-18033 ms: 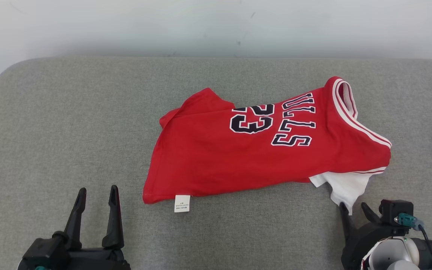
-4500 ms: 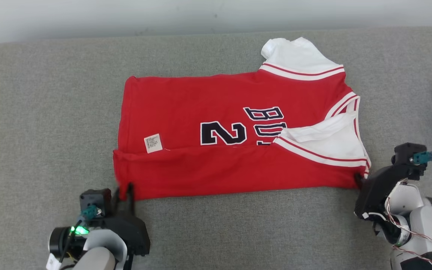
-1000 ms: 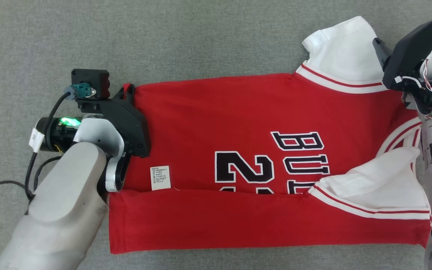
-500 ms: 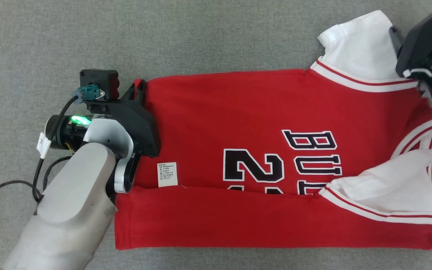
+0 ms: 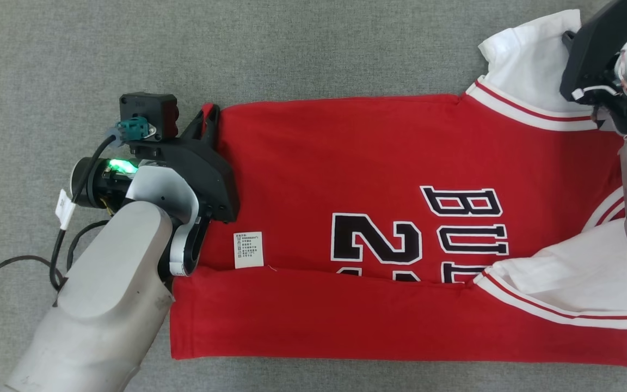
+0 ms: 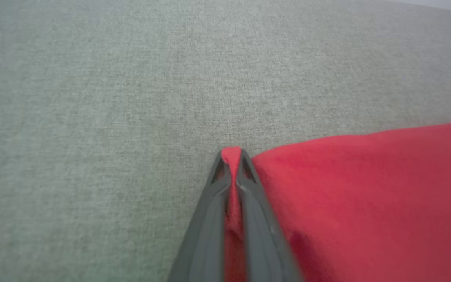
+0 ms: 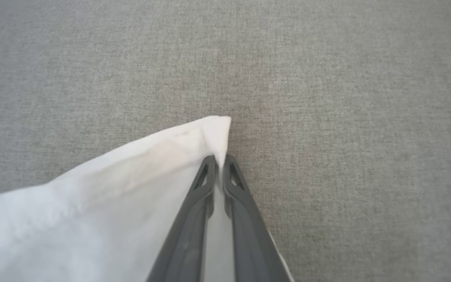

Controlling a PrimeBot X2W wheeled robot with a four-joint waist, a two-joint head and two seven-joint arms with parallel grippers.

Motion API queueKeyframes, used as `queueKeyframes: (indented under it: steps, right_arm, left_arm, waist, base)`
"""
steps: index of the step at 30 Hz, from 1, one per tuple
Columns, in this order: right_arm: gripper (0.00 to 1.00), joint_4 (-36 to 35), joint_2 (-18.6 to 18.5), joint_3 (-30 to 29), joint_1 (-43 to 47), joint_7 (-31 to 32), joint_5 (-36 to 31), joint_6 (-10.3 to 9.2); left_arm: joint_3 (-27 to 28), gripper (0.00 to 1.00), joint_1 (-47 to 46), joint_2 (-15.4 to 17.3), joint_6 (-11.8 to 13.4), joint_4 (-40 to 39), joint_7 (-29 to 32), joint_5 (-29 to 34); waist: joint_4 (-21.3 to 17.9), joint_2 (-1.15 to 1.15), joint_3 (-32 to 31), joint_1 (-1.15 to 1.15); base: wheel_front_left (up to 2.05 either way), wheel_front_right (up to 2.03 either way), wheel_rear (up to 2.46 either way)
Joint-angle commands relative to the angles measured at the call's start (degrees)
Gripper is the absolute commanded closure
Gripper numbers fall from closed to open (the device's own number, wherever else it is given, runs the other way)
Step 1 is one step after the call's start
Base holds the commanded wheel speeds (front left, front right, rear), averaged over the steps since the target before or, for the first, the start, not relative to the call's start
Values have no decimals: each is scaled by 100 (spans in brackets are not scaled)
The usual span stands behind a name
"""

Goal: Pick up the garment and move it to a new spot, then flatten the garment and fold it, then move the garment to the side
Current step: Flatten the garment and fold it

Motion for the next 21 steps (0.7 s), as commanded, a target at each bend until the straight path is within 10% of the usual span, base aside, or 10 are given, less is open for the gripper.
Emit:
queueKeyframes:
  steps: [1, 21]
  right_arm:
    - [100, 39, -78, 90, 234, -53, 68, -15]
    - [100, -424, -198, 335, 737, -1746, 985, -16]
  left_arm:
    - [-92, 100, 231, -22, -17, 263, 83, -74]
    - [384, 100, 421, -50, 243, 387, -1444, -96]
  waist:
    - [-30, 1, -28, 1]
    - [-248, 1, -773, 1]
  base:
    - [0, 0, 0]
    - [0, 0, 0]
